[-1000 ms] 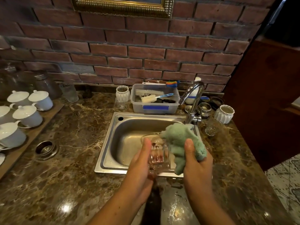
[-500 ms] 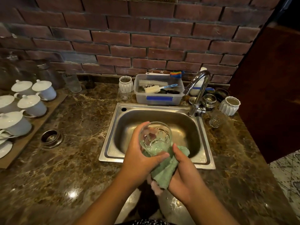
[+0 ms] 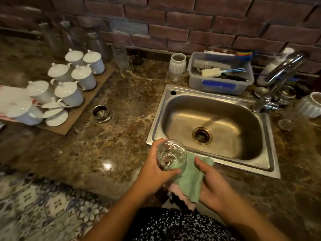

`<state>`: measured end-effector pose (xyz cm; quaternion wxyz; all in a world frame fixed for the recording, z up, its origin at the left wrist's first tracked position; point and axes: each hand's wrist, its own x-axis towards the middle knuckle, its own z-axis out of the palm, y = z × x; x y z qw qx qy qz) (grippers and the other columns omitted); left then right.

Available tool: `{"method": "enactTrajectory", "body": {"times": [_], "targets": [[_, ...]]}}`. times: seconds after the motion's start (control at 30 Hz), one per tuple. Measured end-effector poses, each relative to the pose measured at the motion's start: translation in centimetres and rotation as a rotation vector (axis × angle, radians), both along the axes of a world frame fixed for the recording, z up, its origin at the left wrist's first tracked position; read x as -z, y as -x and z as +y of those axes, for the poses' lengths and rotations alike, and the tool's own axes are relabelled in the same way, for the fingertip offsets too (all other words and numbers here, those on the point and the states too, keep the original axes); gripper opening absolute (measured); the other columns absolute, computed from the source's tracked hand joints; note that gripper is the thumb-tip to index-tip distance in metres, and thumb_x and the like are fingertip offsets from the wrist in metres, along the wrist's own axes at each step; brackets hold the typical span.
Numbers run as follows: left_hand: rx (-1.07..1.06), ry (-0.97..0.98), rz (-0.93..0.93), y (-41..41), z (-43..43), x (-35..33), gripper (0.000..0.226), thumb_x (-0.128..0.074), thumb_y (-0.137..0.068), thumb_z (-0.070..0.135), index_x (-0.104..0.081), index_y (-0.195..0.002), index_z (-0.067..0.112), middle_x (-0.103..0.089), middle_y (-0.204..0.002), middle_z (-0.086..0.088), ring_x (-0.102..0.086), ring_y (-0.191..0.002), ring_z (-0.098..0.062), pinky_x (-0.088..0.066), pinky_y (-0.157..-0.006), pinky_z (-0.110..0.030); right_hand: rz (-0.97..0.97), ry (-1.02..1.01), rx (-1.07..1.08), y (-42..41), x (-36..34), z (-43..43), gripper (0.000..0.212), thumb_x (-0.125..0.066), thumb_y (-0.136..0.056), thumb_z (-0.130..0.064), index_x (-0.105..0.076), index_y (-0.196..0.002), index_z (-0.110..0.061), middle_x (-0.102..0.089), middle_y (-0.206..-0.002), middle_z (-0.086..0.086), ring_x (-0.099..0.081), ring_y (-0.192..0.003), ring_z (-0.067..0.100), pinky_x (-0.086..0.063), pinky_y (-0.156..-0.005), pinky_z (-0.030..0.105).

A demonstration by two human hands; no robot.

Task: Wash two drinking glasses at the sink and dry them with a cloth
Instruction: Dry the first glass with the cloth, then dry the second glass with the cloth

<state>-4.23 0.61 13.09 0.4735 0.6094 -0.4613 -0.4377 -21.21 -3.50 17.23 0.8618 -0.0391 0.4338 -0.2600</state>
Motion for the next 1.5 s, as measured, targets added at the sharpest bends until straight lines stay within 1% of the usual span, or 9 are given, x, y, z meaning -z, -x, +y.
{"method": "enactTrajectory", "body": {"times": [0.3, 0.57, 0.63, 0.8, 0.97, 1.1, 1.27, 1.4, 1.5], "targets": [[-0.033, -0.096, -0.073, -9.7, 2.3, 3.0, 0.087, -0.093, -0.063, 0.015, -0.045, -0.132, 0.038, -0.059, -0.123, 0.030, -0.058, -0.117, 0.005, -0.044, -0.092, -0.007, 0.060, -0.121, -0.086, -6.6, -0.3, 0.3, 0.052, -0.054, -0.093, -0.030, -0.057, -0.135, 0.001, -0.061, -0.134, 0.028, -0.053, -0.131, 0.042, -0.032, -0.116, 0.054], [-0.105, -0.120, -0.096, -16.4, 1.5, 5.8, 0.087, -0.093, -0.064, 0.009, -0.046, -0.135, 0.030, -0.059, -0.131, 0.010, -0.055, -0.121, 0.004, -0.041, -0.096, -0.007, 0.114, -0.087, -0.072, -10.2, -0.3, 0.3, 0.048, -0.049, -0.100, -0.032, -0.055, -0.137, -0.003, -0.064, -0.132, 0.026, -0.067, -0.104, 0.039, -0.061, -0.062, 0.043], [-0.113, -0.136, -0.088, -17.5, 1.3, 6.5, 0.085, -0.092, -0.064, 0.010, -0.047, -0.131, 0.036, -0.062, -0.123, 0.019, -0.058, -0.115, 0.008, -0.042, -0.090, -0.004, 0.127, -0.083, -0.090, -10.2, 0.0, 0.3, 0.048, -0.049, -0.100, -0.033, -0.055, -0.138, -0.004, -0.062, -0.133, 0.027, -0.069, -0.094, 0.039, -0.060, -0.050, 0.039], [-0.141, -0.163, -0.093, -19.1, 0.9, 7.3, 0.088, -0.093, -0.068, 0.013, -0.040, -0.126, 0.054, -0.054, -0.127, 0.025, -0.048, -0.116, 0.022, -0.039, -0.088, 0.001, 0.206, -0.047, -0.133, -10.6, 0.1, 0.2, 0.052, -0.061, -0.086, -0.029, -0.059, -0.133, -0.005, -0.070, -0.122, 0.025, -0.070, -0.105, 0.041, -0.051, -0.087, 0.051], [-0.141, -0.210, -0.084, -19.4, 0.8, 7.6, 0.094, -0.092, -0.069, 0.018, -0.035, -0.128, 0.066, -0.049, -0.133, 0.029, -0.045, -0.119, 0.022, -0.038, -0.094, -0.008, 0.195, -0.070, -0.102, -10.2, -0.1, 0.1, 0.051, -0.064, -0.084, -0.024, -0.061, -0.130, -0.004, -0.070, -0.121, 0.026, -0.072, -0.102, 0.042, -0.050, -0.090, 0.053], [-0.116, -0.257, -0.076, -19.1, 0.8, 5.8, 0.123, -0.090, -0.073, 0.022, -0.003, -0.153, 0.055, -0.019, -0.163, 0.014, -0.022, -0.147, -0.006, -0.023, -0.118, -0.036, 0.098, -0.069, -0.054, -8.9, -0.4, 0.0, 0.049, -0.061, -0.088, -0.018, -0.055, -0.134, -0.001, -0.066, -0.127, 0.029, -0.068, -0.110, 0.045, -0.049, -0.092, 0.058], [-0.257, -0.023, -0.249, -15.3, 1.0, 0.8, 0.103, -0.076, -0.075, 0.062, -0.005, -0.149, 0.062, -0.018, -0.159, 0.032, -0.025, -0.148, -0.002, -0.026, -0.115, -0.028, 0.076, 0.080, -0.200, -5.8, -1.1, -0.4, 0.053, -0.057, -0.083, -0.004, -0.052, -0.136, 0.003, -0.064, -0.128, 0.031, -0.065, -0.113, 0.047, -0.056, -0.090, 0.057], [-0.058, -0.110, 0.291, -8.1, -1.0, -2.3, 0.090, -0.066, -0.070, 0.081, -0.042, -0.147, 0.041, -0.058, -0.144, 0.011, -0.052, -0.136, -0.013, -0.044, -0.110, -0.040, 0.010, 0.219, -0.353, -2.0, -2.6, -1.3, 0.067, -0.059, -0.068, 0.019, -0.055, -0.133, 0.006, -0.061, -0.131, 0.033, -0.059, -0.122, 0.049, -0.050, -0.099, 0.056], [0.186, -0.387, 0.911, -2.8, -2.5, -3.1, 0.104, -0.052, -0.074, 0.084, -0.050, -0.145, 0.008, -0.061, -0.137, -0.022, -0.055, -0.130, -0.037, -0.045, -0.109, -0.050, -0.079, 0.256, -0.435, 1.3, -3.9, -1.9, 0.064, -0.052, -0.072, 0.011, -0.053, -0.136, 0.007, -0.056, -0.135, 0.035, -0.055, -0.125, 0.050, -0.048, -0.103, 0.057]]}}
